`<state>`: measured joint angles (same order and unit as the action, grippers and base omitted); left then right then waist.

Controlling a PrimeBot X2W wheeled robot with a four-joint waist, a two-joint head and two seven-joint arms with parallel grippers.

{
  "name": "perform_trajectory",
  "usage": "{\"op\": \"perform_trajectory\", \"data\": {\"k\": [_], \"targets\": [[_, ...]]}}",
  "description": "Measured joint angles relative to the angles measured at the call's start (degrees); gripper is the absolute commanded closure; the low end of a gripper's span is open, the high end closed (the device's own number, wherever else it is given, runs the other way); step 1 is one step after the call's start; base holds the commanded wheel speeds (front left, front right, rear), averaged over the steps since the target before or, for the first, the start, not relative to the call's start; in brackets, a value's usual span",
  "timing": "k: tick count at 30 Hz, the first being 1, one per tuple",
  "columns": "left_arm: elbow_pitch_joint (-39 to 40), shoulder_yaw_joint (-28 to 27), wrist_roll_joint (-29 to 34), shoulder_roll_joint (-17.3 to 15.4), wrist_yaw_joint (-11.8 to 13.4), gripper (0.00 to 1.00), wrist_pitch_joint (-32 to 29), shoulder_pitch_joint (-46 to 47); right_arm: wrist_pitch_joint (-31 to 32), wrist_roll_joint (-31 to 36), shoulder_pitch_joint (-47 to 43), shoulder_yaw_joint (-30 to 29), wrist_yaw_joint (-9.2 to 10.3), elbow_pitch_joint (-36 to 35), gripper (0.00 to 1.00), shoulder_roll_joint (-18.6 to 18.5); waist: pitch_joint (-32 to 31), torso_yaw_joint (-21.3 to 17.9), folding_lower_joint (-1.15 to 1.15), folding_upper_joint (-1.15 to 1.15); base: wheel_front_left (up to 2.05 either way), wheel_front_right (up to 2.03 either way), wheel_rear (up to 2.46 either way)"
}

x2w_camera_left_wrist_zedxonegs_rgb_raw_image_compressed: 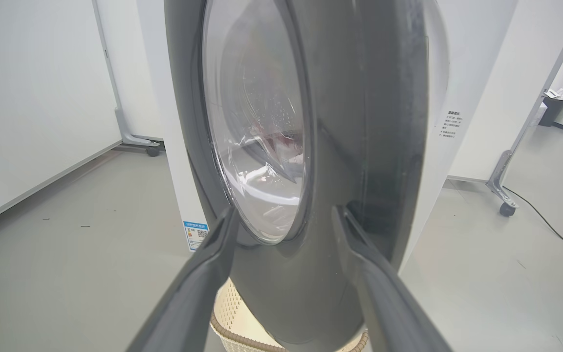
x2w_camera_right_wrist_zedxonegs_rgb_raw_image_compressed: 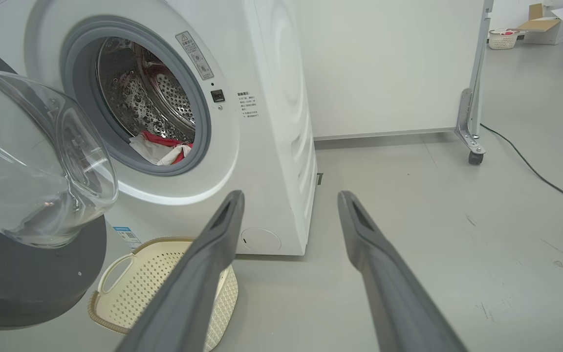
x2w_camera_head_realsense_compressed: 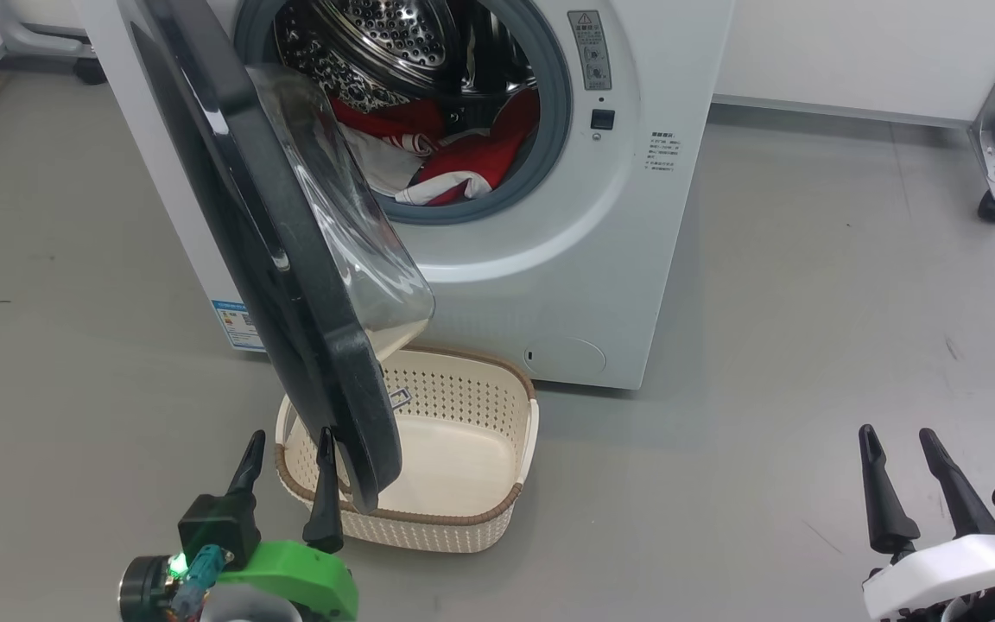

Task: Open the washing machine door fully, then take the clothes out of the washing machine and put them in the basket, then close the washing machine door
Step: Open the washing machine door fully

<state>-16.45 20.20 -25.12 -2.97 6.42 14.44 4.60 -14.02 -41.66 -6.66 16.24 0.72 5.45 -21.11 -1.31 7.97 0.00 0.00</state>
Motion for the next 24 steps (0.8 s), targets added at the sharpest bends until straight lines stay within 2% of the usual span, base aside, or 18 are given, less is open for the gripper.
{"op": "perform_trajectory", "data": {"k": [24], "targets": [[-1.8, -0.32, 2.56, -0.08, -0.52, 0.0, 0.0, -0.03, -0.24, 3.43, -1.04, -2.35, -0.63, -1.75, 0.0, 1.9, -0.22, 0.03, 0.0, 0.0, 0.0, 0.0, 0.0]]}}
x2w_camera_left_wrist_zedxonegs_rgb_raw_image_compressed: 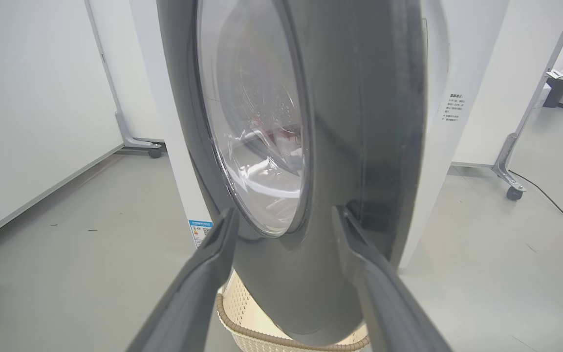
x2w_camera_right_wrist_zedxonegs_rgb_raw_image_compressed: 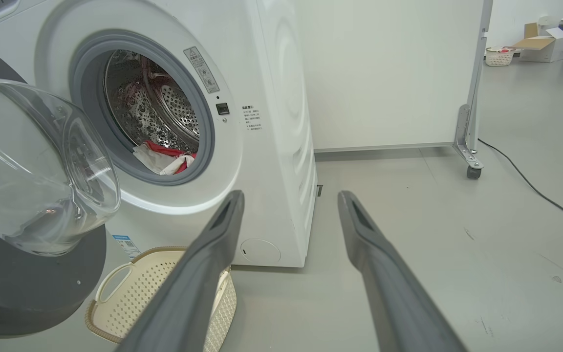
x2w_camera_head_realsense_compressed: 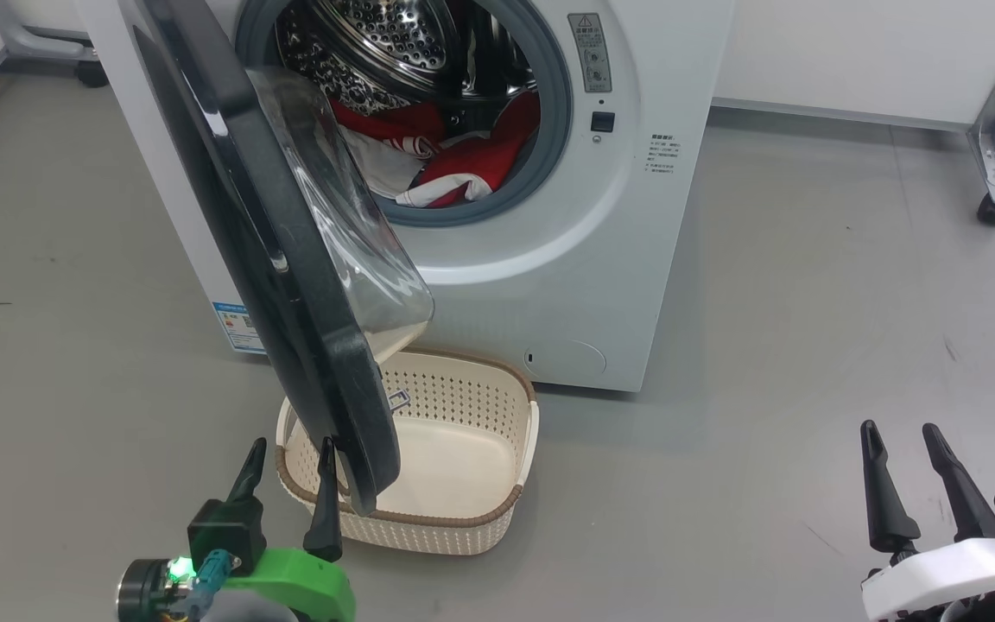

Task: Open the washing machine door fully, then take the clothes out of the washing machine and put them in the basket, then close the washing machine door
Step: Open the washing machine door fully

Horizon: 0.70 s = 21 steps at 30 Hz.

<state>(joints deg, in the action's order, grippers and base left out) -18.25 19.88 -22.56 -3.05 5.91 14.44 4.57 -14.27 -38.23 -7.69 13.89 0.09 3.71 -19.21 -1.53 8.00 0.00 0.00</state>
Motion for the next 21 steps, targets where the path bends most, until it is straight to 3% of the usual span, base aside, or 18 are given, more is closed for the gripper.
{"op": "perform_trajectory", "data": {"k": [20, 21], "targets": [[-0.6, -0.08, 0.68, 0.02, -0.16, 0.0, 0.0, -0.12, -0.01, 2.02, -1.12, -1.0, -0.75, -0.47, 0.0, 1.37, -0.02, -0.09, 0.0, 0.0, 0.0, 0.0, 0.0], [-0.86, -0.01, 0.68, 0.02, -0.22, 0.1, 0.0, -0.12, -0.01, 2.04, -1.15, -1.07, -1.04, -0.47, 0.0, 1.42, -0.01, -0.08, 0.0, 0.0, 0.0, 0.0, 0.0]]}}
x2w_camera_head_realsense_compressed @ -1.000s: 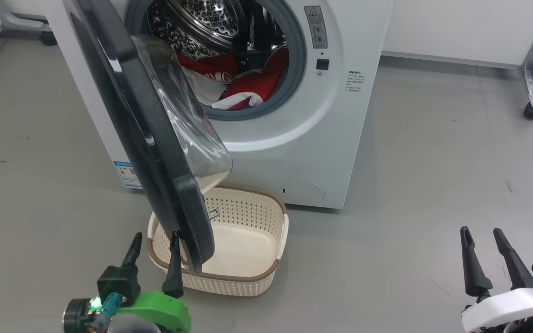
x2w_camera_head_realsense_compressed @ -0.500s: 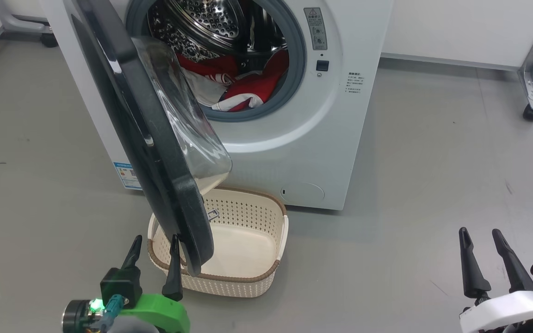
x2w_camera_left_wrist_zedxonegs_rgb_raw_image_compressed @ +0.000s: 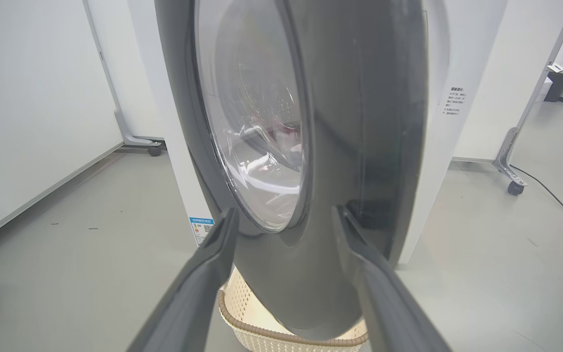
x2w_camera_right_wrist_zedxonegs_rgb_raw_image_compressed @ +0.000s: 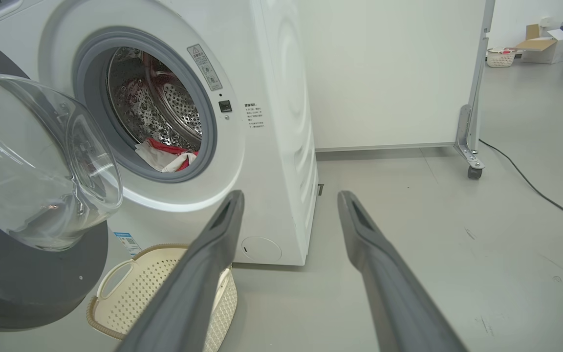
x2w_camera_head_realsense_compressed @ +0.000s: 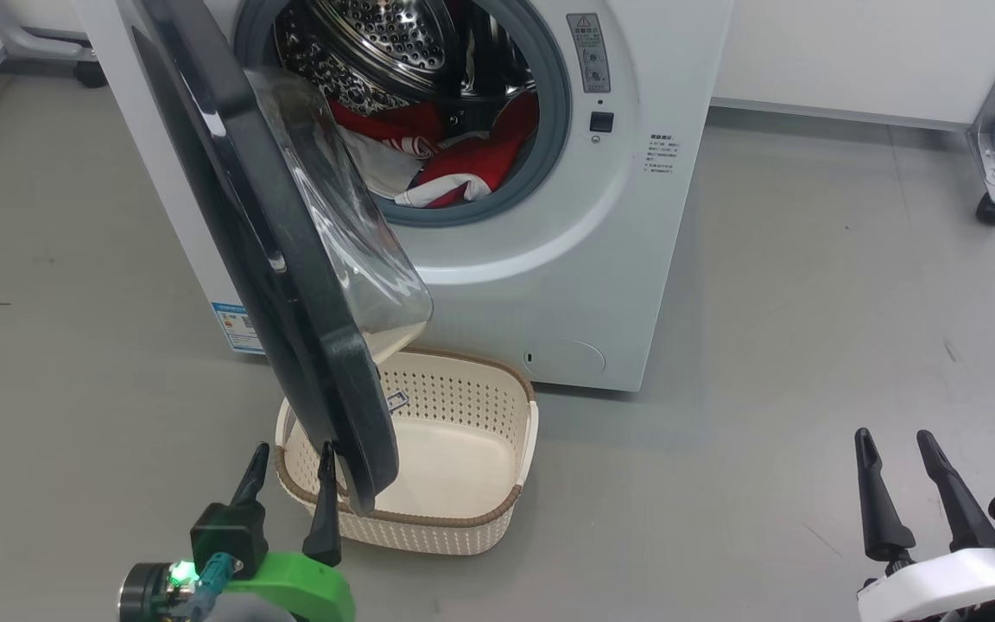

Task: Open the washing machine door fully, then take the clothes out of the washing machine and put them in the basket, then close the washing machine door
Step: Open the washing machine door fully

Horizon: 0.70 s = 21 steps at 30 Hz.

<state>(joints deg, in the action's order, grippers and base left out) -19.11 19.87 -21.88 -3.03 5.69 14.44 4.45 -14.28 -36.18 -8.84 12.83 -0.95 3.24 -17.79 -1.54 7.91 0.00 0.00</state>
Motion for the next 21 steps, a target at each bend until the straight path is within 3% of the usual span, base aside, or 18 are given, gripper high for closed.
{"op": "perform_trajectory", "data": {"k": [1, 2, 3, 21], "targets": [[-0.29, 0.14, 0.0, 0.0, -0.15, 0.51, 0.0, -0.02, 0.0, 0.01, -0.05, -0.07, 0.0, 0.0, 0.0, 0.03, 0.01, 0.01, 0.0, 0.0, 0.0, 0.0, 0.0], [-0.47, 0.24, 0.0, 0.02, -0.22, 0.72, 0.0, -0.04, 0.0, 0.01, -0.08, -0.13, -0.1, 0.0, 0.0, 0.1, 0.02, 0.02, 0.0, 0.0, 0.0, 0.0, 0.0], [-0.47, 0.24, 0.0, 0.02, -0.22, 1.0, 0.0, -0.04, 0.0, 0.01, -0.08, -0.13, -0.1, 0.0, 0.0, 0.1, 0.02, 0.02, 0.0, 0.0, 0.0, 0.0, 0.0], [6.32, -4.28, -0.69, 0.24, -0.44, 1.0, 0.0, 0.4, 0.0, 0.99, -0.77, -0.78, -0.75, 0.04, 0.0, 1.41, -0.13, 0.47, 0.0, 0.0, 0.0, 0.0, 0.0]]}}
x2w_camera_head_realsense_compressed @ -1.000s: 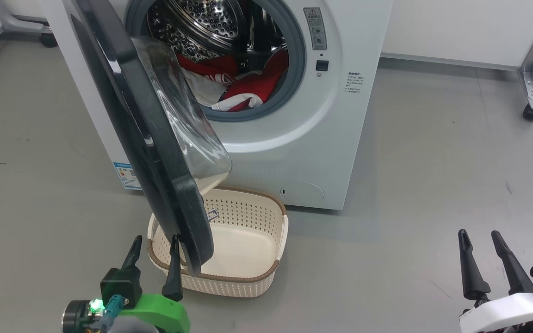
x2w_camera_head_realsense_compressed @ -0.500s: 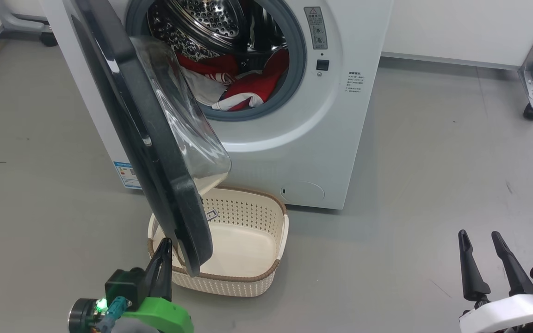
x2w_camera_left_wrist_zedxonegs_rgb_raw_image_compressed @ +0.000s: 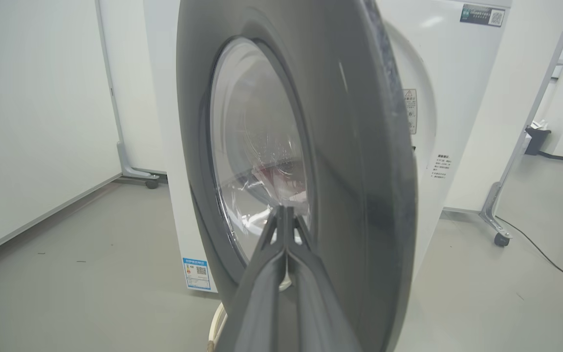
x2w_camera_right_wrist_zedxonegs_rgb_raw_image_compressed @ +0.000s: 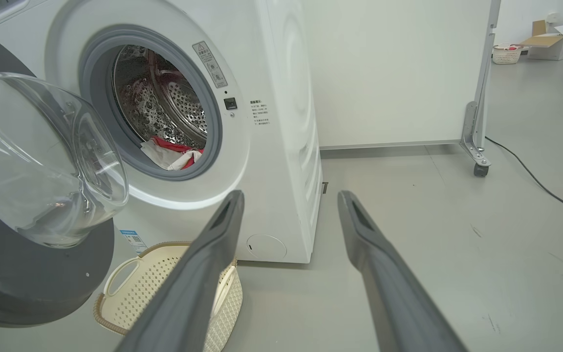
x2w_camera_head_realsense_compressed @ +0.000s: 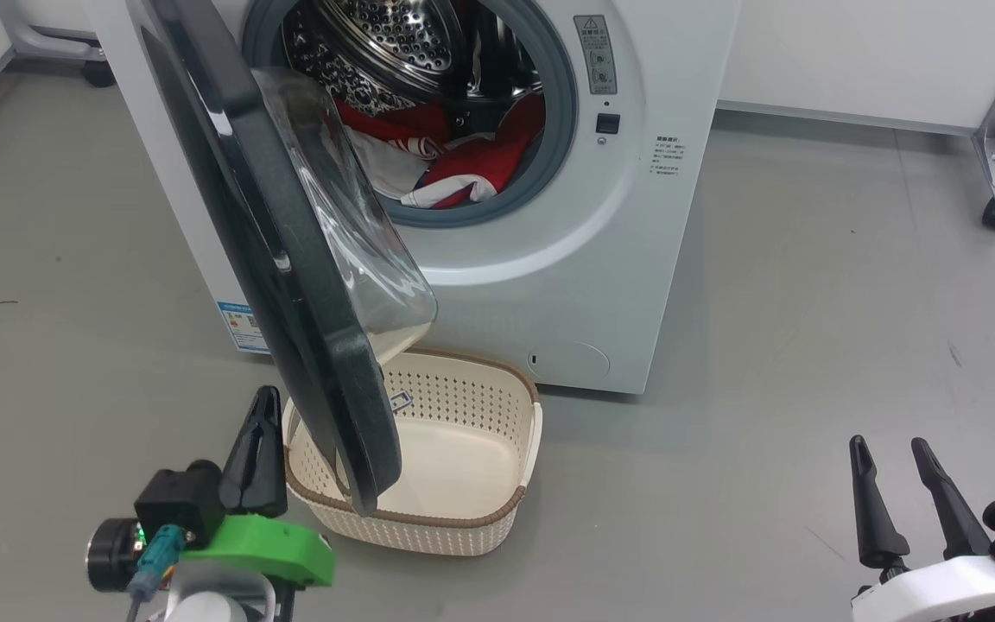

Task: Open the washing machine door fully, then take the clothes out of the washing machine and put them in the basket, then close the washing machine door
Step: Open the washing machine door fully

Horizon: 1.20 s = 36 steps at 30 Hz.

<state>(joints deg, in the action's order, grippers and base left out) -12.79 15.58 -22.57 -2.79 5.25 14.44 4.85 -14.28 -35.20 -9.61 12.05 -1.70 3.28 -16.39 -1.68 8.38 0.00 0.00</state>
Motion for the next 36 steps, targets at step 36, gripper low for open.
{"op": "perform_trajectory", "data": {"k": [36], "targets": [[11.39, 8.75, 3.46, 0.01, -4.04, 1.0, -5.57, 9.38, -0.01, 1.58, 0.01, -0.33, -1.75, 0.87, 0.0, 3.02, -0.62, -2.3, 0.0, 0.0, 0.0, 0.0, 0.0]]}}
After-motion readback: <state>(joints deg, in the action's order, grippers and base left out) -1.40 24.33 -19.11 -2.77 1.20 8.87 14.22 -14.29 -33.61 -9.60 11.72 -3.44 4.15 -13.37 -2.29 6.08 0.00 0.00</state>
